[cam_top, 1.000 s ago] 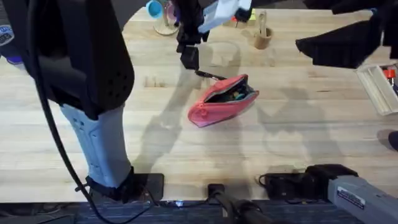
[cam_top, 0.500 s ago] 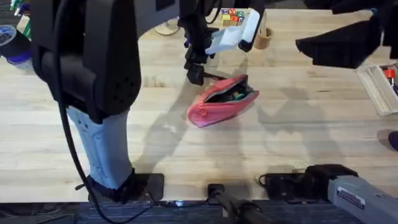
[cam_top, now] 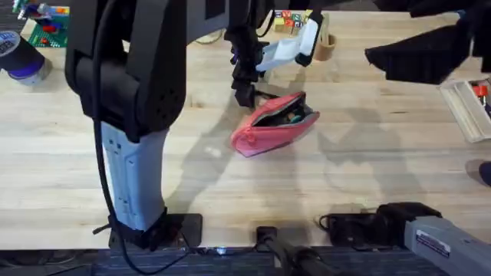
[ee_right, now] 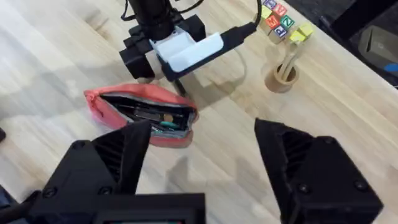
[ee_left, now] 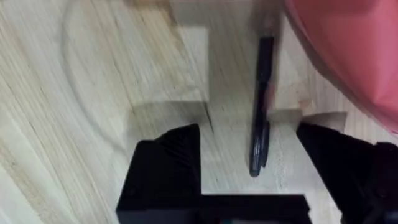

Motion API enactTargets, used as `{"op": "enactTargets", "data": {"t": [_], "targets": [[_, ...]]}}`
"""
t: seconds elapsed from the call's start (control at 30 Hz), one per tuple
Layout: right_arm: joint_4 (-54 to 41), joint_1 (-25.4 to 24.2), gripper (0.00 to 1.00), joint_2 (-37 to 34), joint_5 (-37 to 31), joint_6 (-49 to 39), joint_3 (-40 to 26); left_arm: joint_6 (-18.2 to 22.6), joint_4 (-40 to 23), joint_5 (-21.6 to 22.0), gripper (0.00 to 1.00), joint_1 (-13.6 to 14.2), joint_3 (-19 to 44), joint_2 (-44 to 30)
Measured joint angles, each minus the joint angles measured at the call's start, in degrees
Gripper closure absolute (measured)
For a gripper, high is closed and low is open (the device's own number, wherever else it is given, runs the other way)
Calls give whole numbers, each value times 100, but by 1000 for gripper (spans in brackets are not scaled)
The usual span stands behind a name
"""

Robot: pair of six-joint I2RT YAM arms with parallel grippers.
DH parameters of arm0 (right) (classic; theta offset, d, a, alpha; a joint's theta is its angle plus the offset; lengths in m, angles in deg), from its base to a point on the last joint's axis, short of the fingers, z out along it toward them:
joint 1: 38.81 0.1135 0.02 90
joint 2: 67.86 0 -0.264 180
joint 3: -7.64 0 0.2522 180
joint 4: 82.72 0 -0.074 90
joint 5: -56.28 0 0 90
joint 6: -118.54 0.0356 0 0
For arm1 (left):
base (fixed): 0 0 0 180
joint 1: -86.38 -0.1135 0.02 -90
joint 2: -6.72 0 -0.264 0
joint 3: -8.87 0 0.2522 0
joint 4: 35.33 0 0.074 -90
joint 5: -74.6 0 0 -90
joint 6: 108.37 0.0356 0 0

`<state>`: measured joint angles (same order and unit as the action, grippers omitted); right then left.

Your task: Unzip the bag, pick up the pens from the table one at a time and place them inside, then zip the bag closed.

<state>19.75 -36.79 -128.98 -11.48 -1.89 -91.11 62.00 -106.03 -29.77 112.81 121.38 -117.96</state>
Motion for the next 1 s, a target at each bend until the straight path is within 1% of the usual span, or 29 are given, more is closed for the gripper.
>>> {"op": "enactTargets", "data": {"t": [0.17, 0.3, 0.53, 0.57, 0.63, 0.83, 0.87, 0.9, 1.0], "targets": [[0, 0, 6, 0, 0, 0, 0, -150, -59, 4, 51, -11, 56, -50], [0, 0, 6, 0, 0, 0, 0, -197, -123, 57, 122, 2, 64, -52], [6, 0, 6, 0, 0, 0, 0, -239, -201, 268, 140, 109, 90, -53], [19, 0, 6, 0, 0, 0, 0, -237, -223, 291, 175, 123, 90, -53], [46, 0, 6, 0, 0, 0, 0, -241, -300, 325, 296, 150, 90, -53], [55, 0, 5, 0, 0, 0, 0, -255, -466, 338, 847, 226, 88, -51], [57, 0, 5, 0, 0, 0, 0, -255, -470, 311, 925, 232, 90, -47], [57, 0, 5, 0, 0, 0, 0, -271, -468, 308, 942, 243, 90, -40], [57, 0, 6, 0, 0, 0, 0, -285, -466, 304, 944, 249, 90, -40]]}}
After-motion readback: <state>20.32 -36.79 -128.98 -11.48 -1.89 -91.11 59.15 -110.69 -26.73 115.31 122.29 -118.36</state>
